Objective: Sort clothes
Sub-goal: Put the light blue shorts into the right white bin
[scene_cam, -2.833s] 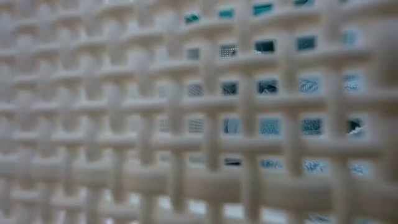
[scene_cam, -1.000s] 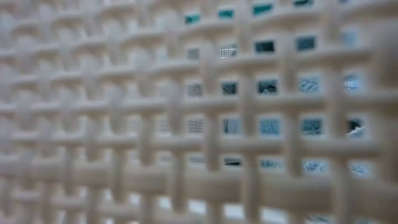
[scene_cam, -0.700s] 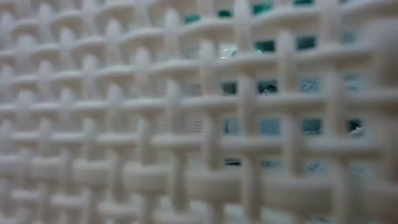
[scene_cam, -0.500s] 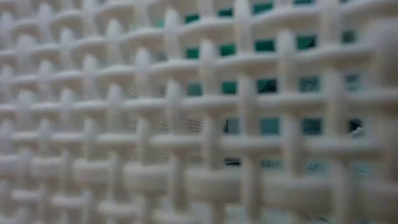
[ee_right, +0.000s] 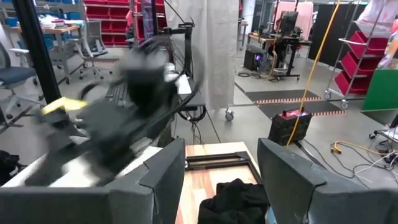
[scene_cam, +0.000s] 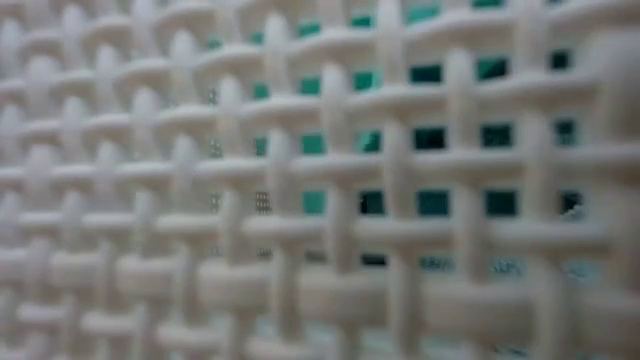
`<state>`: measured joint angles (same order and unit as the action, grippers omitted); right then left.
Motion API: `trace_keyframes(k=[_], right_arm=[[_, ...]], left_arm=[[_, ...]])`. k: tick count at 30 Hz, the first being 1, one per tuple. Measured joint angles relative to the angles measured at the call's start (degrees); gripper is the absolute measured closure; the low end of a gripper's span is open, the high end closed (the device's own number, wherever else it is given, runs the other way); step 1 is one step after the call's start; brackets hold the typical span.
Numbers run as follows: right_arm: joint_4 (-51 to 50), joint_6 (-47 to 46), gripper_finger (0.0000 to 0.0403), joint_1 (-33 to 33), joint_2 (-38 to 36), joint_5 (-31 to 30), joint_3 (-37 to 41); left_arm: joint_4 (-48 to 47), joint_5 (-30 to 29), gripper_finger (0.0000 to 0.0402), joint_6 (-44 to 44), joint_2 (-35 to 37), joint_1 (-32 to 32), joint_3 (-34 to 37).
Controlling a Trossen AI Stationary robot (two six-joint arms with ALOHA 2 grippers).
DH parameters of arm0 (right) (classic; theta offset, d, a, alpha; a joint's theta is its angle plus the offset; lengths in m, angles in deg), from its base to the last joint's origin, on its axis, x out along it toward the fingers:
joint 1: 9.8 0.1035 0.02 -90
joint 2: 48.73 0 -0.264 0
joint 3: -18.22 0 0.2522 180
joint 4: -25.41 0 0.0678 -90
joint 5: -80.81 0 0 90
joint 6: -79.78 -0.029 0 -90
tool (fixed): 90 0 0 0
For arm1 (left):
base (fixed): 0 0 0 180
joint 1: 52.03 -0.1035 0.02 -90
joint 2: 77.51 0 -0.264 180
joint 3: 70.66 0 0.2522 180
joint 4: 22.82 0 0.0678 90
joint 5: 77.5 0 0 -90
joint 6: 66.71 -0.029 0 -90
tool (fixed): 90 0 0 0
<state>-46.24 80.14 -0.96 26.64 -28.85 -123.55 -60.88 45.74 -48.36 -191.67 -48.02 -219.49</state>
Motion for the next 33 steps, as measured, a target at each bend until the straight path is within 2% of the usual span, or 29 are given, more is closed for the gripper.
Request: trace_keyframes(k=[6, 9, 19, 28, 33], right_arm=[[0.1, -0.1, 0.0184, 0.0, 0.0, 0.0, 0.0], [0.1, 0.1, 0.0184, 0.0, 0.0, 0.0, 0.0], [0.1, 0.1, 0.0184, -1.3, 0.0, 0.0, 0.0], [0.1, 0.1, 0.0184, -1.5, 0.0, 0.0, 0.0], [0.0, 0.1, 0.0184, -1.5, 0.0, 0.0, 0.0]], left_arm=[[-30.4, -17.6, 0.0222, -10.2, 7.5, -2.6, 0.0], [-37.3, -19.6, 0.0223, -12.6, 7.1, -2.5, 0.1], [-40.2, -17.6, 0.0229, -16.1, -3.3, 2.9, 0.4], [-38.6, -5.6, 0.0275, -13.8, -15.7, 4.8, 0.4], [-35.2, -2.5, 0.0289, -13.3, -21.6, 6.9, 0.3]])
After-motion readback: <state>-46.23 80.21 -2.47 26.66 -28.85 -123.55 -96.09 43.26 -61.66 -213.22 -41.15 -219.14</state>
